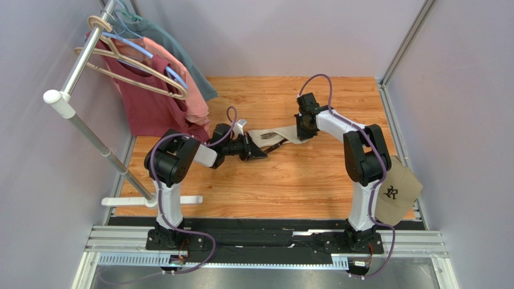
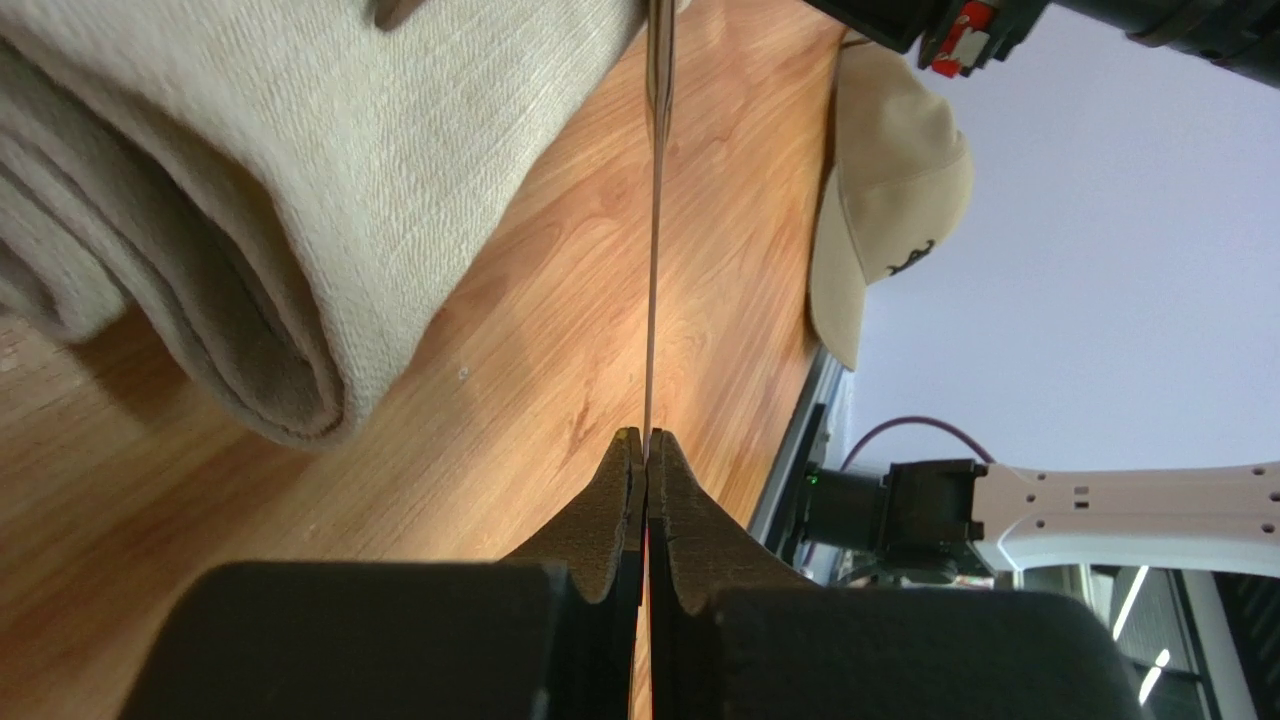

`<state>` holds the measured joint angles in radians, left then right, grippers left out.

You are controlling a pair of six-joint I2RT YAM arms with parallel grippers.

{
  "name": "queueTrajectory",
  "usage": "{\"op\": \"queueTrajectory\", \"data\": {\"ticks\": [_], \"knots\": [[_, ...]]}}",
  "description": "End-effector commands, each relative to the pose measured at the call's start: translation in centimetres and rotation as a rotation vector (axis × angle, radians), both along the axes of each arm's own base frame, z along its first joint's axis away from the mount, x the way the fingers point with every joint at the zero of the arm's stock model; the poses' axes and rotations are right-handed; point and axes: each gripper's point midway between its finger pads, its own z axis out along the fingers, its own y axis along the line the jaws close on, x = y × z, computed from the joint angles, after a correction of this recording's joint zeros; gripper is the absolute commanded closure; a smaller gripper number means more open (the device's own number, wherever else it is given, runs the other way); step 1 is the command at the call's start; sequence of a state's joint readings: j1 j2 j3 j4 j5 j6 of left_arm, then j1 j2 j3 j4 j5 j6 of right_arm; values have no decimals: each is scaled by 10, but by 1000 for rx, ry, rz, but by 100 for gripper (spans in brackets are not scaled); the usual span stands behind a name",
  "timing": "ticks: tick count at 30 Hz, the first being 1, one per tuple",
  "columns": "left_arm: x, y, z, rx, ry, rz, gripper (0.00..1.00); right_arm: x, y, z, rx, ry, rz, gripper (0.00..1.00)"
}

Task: Fold the napkin into a case and place the utensils inside
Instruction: Insert the knife into the folded napkin.

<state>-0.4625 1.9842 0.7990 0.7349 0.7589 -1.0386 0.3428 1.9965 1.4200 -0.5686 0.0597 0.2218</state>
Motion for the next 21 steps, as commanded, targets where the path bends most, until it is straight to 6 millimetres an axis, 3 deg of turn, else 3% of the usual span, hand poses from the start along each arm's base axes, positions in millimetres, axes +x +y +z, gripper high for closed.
{"op": "queueTrajectory", "data": {"ticks": [1,8,14,15,17,18,19,21], "knots": [[1,-3,9,57,-78,-97,100,-1,-12,-22,-51,32,16,100],[-1,3,13,112,-86,-176,100,3,-25,-12,-61,25,-3,100],[-1,1,17,87,-38,-153,100,20,10,47,9,-91,40,96],[-1,1,17,81,-37,-150,100,34,19,71,29,-147,49,95],[-2,-1,20,63,-24,-139,100,41,36,84,51,-163,66,92],[-2,-1,21,60,-26,-137,100,52,46,99,70,-202,74,92],[-1,-1,21,60,-14,-129,100,57,53,104,88,-209,86,91],[0,-2,21,55,-13,-122,100,63,68,86,103,-168,95,90]]}}
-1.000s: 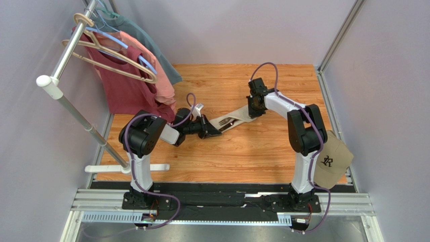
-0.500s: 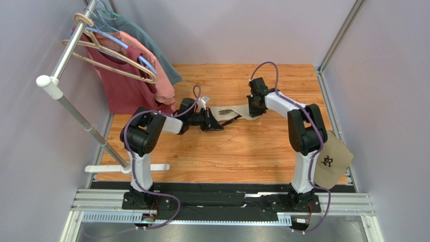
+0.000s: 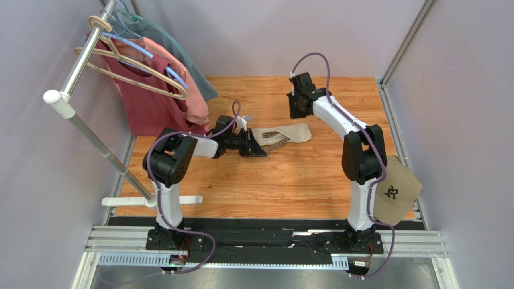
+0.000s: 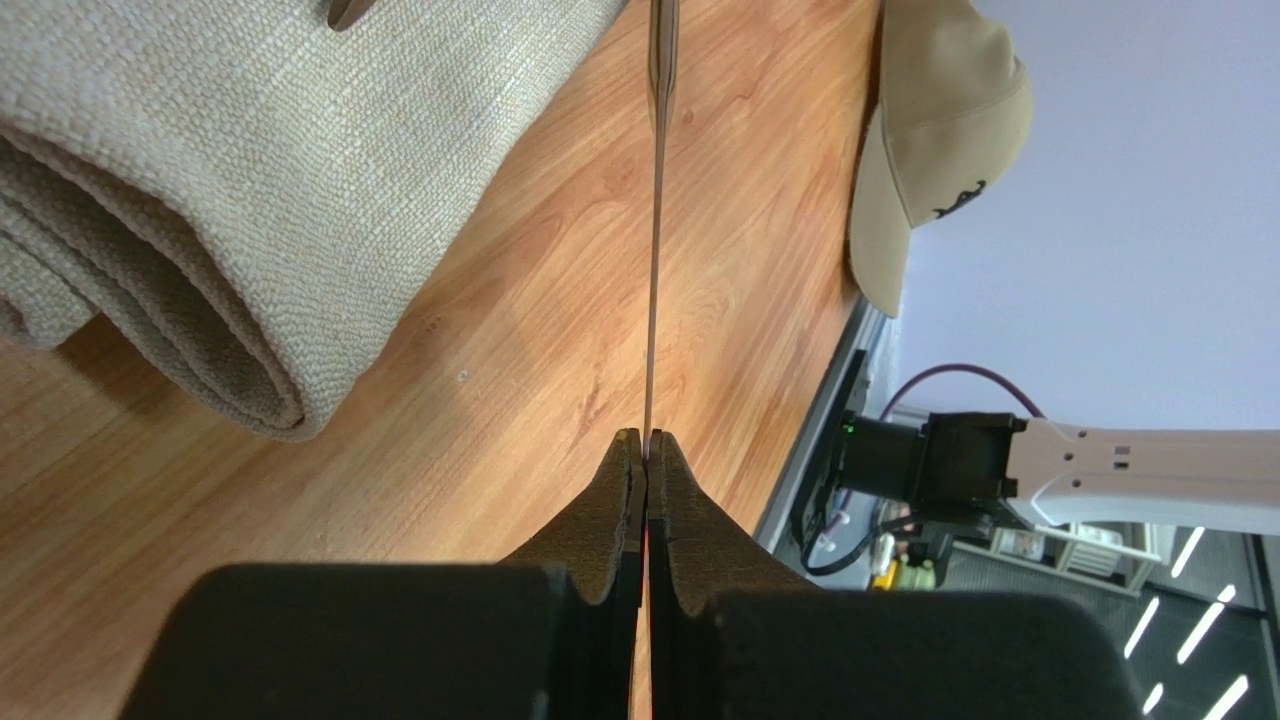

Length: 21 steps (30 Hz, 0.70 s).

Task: Fold the napkin into a case and place the utensils inside
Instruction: Insert the knife into the folded napkin.

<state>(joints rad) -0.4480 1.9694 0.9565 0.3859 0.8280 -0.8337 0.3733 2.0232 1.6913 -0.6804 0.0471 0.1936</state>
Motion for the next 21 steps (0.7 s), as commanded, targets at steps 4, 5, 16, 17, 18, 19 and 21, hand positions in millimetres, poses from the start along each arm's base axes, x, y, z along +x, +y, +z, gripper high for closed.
{"op": "queueTrajectory", "data": {"ticks": [4,5,16,17,18,19,21], "knots": [[-5,-4,22,-67,33,27,100,36,72,4,131,2,68,91],[-4,-6,24,-77,28,32,100,36,77,-2,140,16,67,91],[-16,-12,26,-93,60,35,100,20,119,-52,160,105,166,100],[-16,-12,26,-93,63,38,100,16,120,-55,149,110,178,100],[-16,-13,26,-95,65,35,100,11,120,-61,140,128,186,100],[-17,-12,26,-95,66,35,100,7,120,-64,137,138,197,100],[-16,-13,27,-94,59,32,100,-5,120,-71,119,162,228,100]]}}
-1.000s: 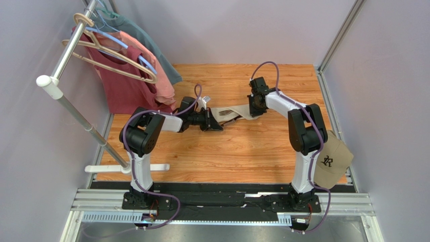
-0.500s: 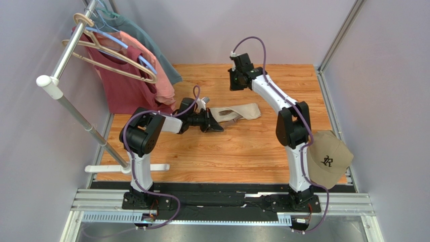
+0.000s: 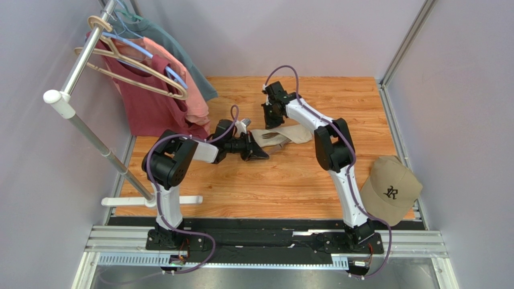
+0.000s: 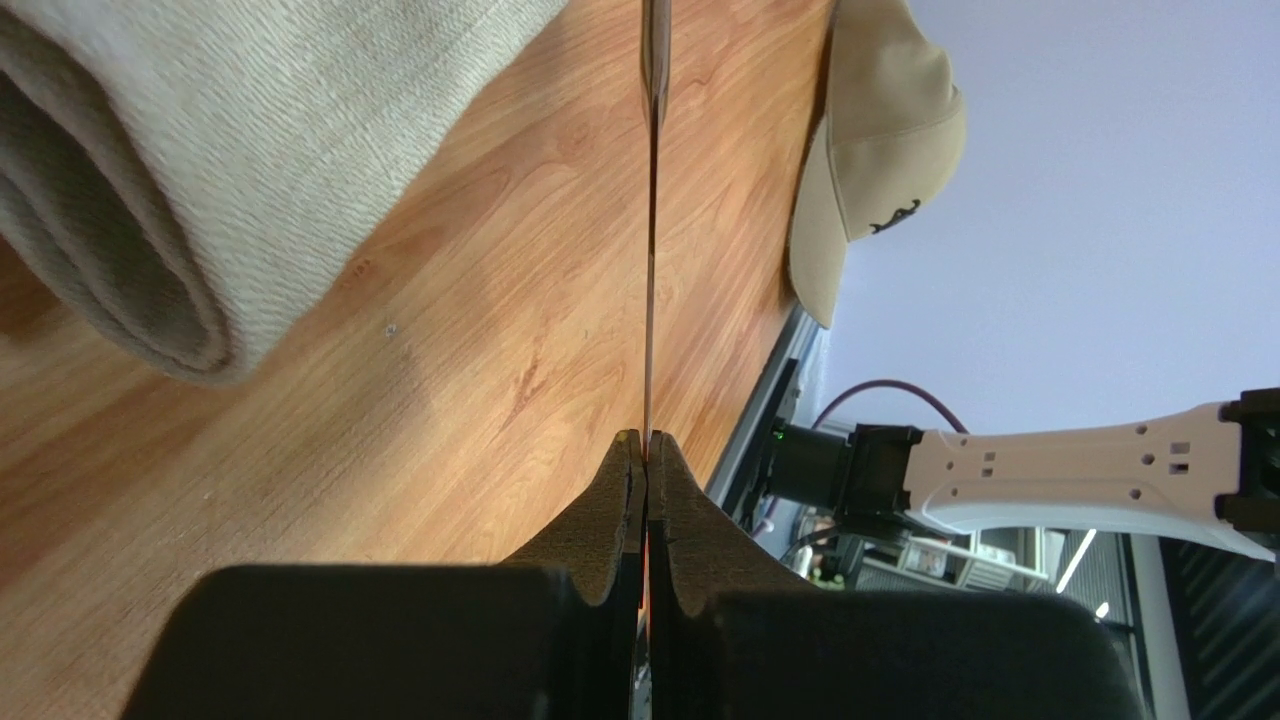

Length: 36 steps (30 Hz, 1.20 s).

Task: Fold the napkin into a case and place the utensils inside
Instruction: Insert the knife into the folded napkin.

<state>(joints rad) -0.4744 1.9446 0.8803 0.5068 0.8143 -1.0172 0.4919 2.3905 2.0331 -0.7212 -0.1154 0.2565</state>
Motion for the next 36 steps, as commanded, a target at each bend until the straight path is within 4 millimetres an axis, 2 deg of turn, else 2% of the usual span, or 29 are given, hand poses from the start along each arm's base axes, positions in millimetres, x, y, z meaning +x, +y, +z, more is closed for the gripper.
{"op": "queueTrajectory", "data": {"ticks": [1,2,4,6,7,19,22,25,28,29,30,34,36], "knots": [[-2,-5,19,-36,-41,-23,100,-23,11,-5,-5,30,88,100],[-1,-6,20,-33,-44,-24,100,-26,10,0,0,31,90,100],[0,-6,20,-30,-54,-28,100,-39,10,-7,16,65,108,100],[3,-8,22,-32,-72,-48,100,-45,9,-6,26,68,117,100],[4,-7,17,-25,-62,-50,100,-49,7,-10,23,77,115,100],[13,-11,-12,-23,-31,-29,100,-64,19,-3,118,130,112,100],[14,-13,-12,-39,-32,-32,100,-70,21,-1,130,132,126,100],[12,-13,-10,-44,-40,-42,100,-65,18,14,125,92,114,100],[10,-13,-8,-46,-37,-49,100,-52,4,39,127,37,73,97],[9,-12,-9,-43,-26,-53,100,-45,-8,45,125,25,44,96],[8,-13,-9,-44,-23,-57,100,-41,-16,60,120,-12,26,94],[7,-13,-10,-41,-4,-62,100,-33,-62,82,39,-63,-53,83],[8,-14,-10,-44,-3,-66,98,-33,-91,77,-21,-63,-107,79]]}}
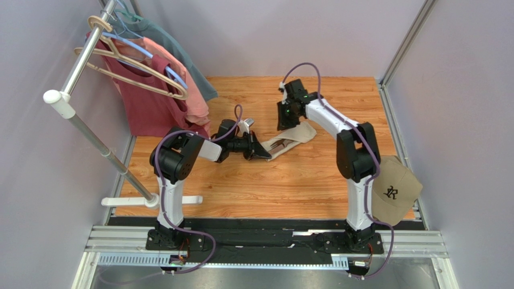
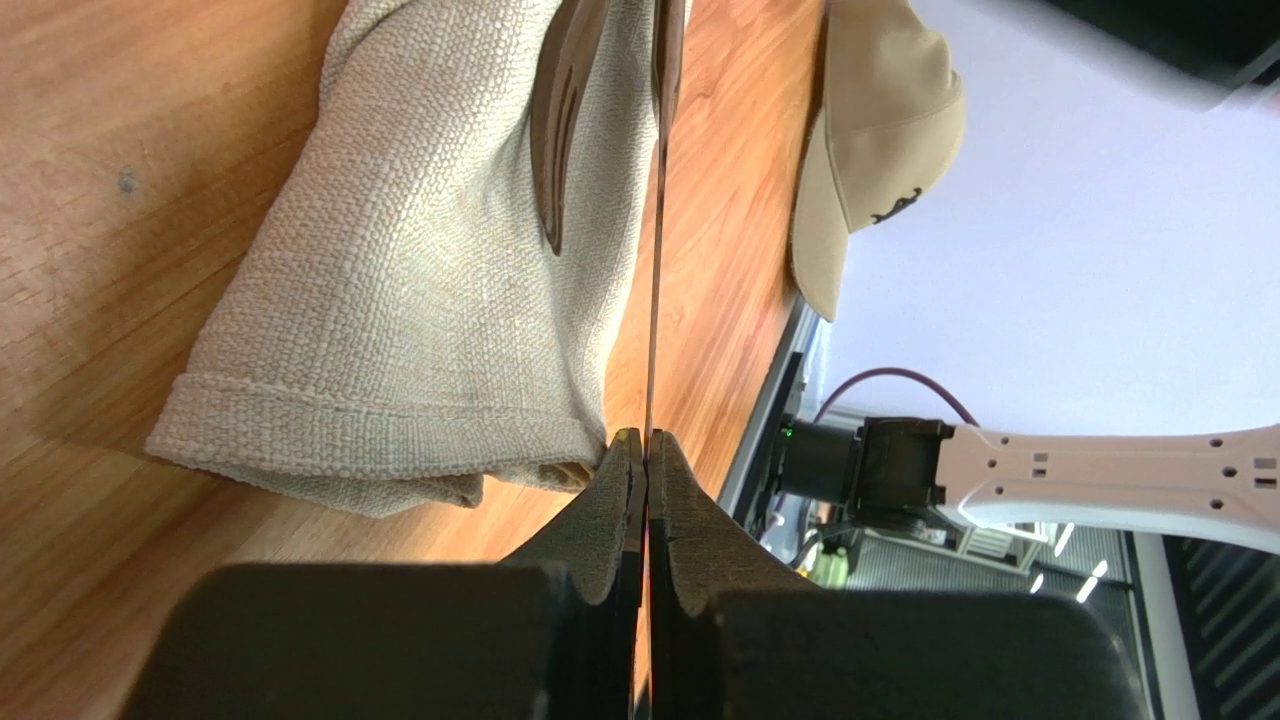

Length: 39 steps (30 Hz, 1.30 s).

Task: Fold the napkin into a case and place the utensils inside
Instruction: Insert the knife into the folded napkin.

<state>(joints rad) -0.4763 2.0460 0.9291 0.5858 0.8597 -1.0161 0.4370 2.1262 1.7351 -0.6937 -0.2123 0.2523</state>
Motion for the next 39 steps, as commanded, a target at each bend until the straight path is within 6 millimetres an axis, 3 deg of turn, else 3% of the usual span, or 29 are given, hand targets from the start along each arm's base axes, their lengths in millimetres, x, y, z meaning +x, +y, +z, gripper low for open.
{"op": "queueTrajectory", "data": {"ticks": [1,2,4,6,10,13,20,24,30,33,39], "knots": [[0,-4,2,-5,21,-27,97,11,-66,44,-102,-114,-122,78],[1,-4,1,0,22,-28,93,7,-84,32,-119,-86,-154,77],[0,-3,-2,13,37,-33,90,6,-96,29,-104,-77,-177,77],[0,-2,-2,25,33,-38,77,-2,-109,15,-106,-43,-202,78],[-3,3,-7,73,47,-38,49,-3,-115,9,-106,-43,-209,80],[-5,6,-5,81,40,-42,48,-3,-118,2,-122,-31,-210,87],[-11,15,-3,133,33,-37,41,-2,-133,-9,-172,-29,-235,87],[-12,21,-8,149,46,-31,44,0,-136,-10,-165,-24,-244,89],[-12,23,-16,165,56,-25,63,-3,-138,-13,-175,-14,-245,94],[-7,20,-16,158,54,-31,80,-3,-138,-15,-179,-13,-243,95],[-1,18,-10,153,33,-28,94,3,-137,-22,-185,-2,-241,99]]}}
